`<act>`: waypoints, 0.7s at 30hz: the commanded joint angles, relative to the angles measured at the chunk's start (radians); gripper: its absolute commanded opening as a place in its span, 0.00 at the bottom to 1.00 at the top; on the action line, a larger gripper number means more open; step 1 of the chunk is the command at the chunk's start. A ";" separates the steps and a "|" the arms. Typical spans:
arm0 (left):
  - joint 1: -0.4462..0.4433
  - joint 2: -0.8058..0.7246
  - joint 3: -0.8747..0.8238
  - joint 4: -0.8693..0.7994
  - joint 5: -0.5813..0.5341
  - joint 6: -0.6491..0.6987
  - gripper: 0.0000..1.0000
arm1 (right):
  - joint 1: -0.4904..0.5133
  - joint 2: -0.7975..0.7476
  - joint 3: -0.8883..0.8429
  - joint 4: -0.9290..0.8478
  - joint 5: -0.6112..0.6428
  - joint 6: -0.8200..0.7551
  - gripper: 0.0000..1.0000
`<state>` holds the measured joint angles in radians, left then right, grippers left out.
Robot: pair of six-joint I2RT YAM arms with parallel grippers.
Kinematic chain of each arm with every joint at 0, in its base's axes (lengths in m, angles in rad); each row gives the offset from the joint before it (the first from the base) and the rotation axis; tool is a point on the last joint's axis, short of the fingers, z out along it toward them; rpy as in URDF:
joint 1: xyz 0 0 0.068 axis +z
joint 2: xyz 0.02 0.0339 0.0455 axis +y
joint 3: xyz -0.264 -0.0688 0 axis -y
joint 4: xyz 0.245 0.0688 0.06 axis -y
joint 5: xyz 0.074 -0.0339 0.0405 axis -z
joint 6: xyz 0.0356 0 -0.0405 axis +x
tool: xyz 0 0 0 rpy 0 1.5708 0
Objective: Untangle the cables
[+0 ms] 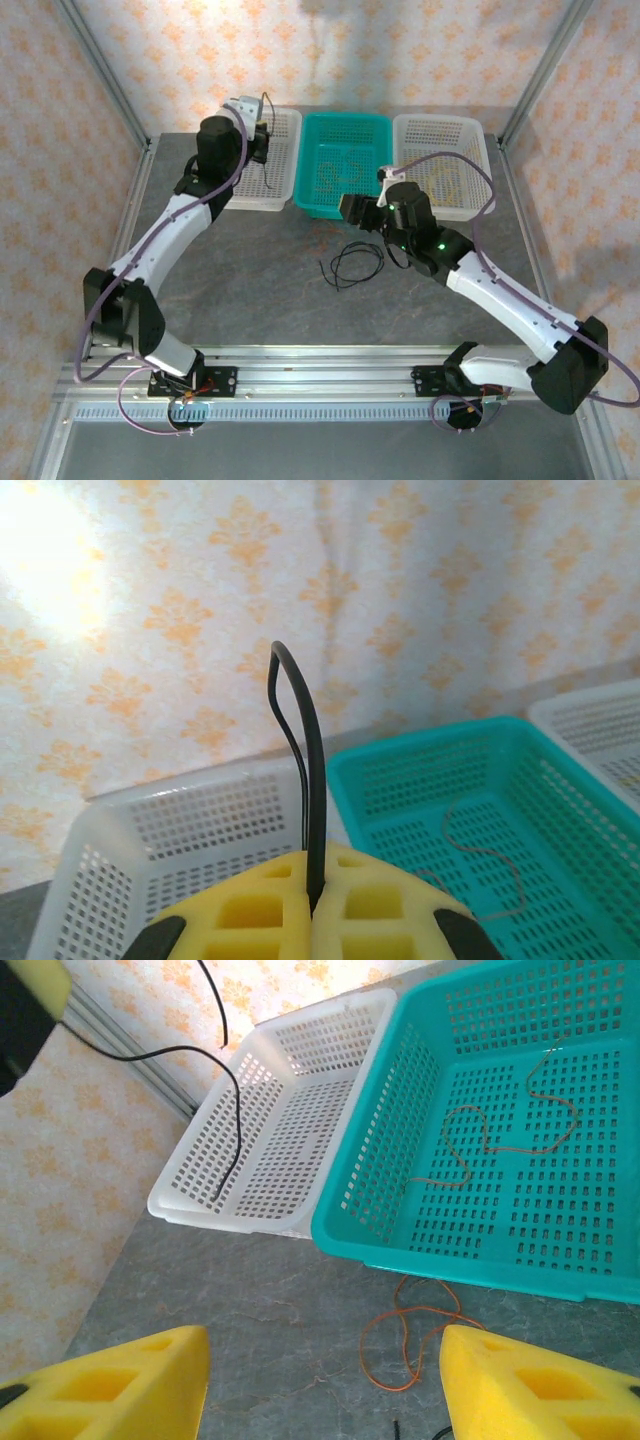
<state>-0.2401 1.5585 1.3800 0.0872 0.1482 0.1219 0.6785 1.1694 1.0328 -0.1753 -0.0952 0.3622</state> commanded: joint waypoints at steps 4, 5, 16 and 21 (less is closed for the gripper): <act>0.066 0.176 0.177 -0.057 -0.017 0.023 0.00 | 0.006 -0.034 -0.034 0.017 0.049 0.006 0.62; 0.076 0.204 0.200 -0.063 -0.008 0.015 0.00 | 0.006 -0.038 -0.038 0.010 0.056 0.006 0.62; 0.209 0.483 0.384 -0.042 0.323 -0.217 0.00 | 0.006 -0.043 -0.088 -0.011 0.094 0.018 0.62; 0.246 0.599 0.433 -0.047 0.478 -0.328 0.00 | 0.006 -0.043 -0.114 -0.004 0.099 0.035 0.62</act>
<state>-0.0048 2.1181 1.7668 0.0406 0.4923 -0.1085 0.6785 1.1412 0.9371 -0.1764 -0.0292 0.3775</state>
